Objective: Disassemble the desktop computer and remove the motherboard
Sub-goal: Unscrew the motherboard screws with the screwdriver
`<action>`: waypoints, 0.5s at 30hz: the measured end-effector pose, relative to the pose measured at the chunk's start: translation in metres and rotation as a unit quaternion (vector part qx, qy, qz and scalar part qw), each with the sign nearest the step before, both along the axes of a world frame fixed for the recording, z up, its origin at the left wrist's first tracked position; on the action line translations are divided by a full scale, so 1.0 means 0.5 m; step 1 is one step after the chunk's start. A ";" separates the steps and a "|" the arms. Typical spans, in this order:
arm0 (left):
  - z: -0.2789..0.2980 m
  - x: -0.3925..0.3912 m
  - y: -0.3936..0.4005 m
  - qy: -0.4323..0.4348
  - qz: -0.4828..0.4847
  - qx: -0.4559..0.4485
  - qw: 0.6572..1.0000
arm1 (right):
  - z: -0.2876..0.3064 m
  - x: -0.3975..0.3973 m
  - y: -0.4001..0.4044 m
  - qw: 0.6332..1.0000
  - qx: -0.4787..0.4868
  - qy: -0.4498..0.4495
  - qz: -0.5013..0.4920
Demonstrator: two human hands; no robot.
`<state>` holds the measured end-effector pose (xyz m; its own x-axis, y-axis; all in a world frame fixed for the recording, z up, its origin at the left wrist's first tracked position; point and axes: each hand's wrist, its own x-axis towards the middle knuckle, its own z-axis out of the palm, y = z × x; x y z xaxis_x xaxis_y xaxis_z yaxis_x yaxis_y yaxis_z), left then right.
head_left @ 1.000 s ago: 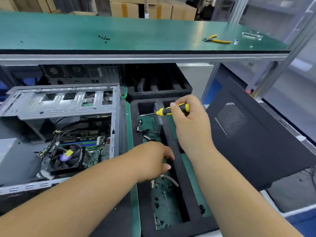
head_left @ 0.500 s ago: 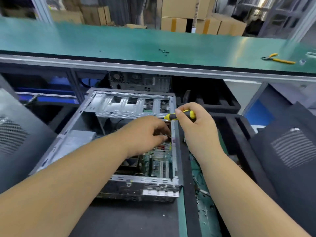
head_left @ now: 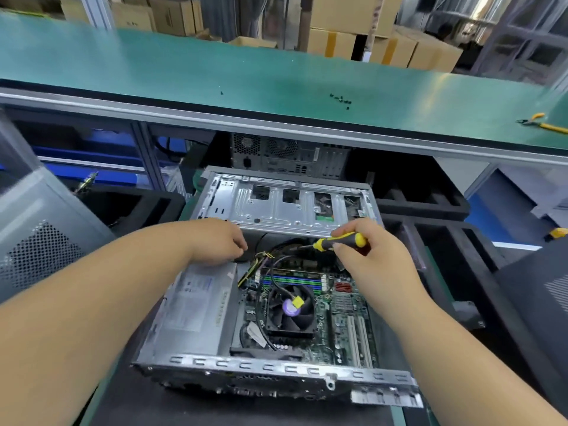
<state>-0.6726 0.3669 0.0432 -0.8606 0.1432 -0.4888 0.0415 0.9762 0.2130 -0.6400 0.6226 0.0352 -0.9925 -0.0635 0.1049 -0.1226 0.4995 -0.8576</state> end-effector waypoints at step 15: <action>-0.096 -0.104 0.024 -0.147 -0.074 -0.027 0.986 | -0.039 -0.036 -0.079 0.985 0.167 -0.005 0.034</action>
<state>-0.7246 0.3791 -0.0048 -0.6523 0.2233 -0.7243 0.1290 0.9744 0.1842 -0.6581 0.5829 0.0156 -0.9856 -0.1591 0.0571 -0.1578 0.7454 -0.6476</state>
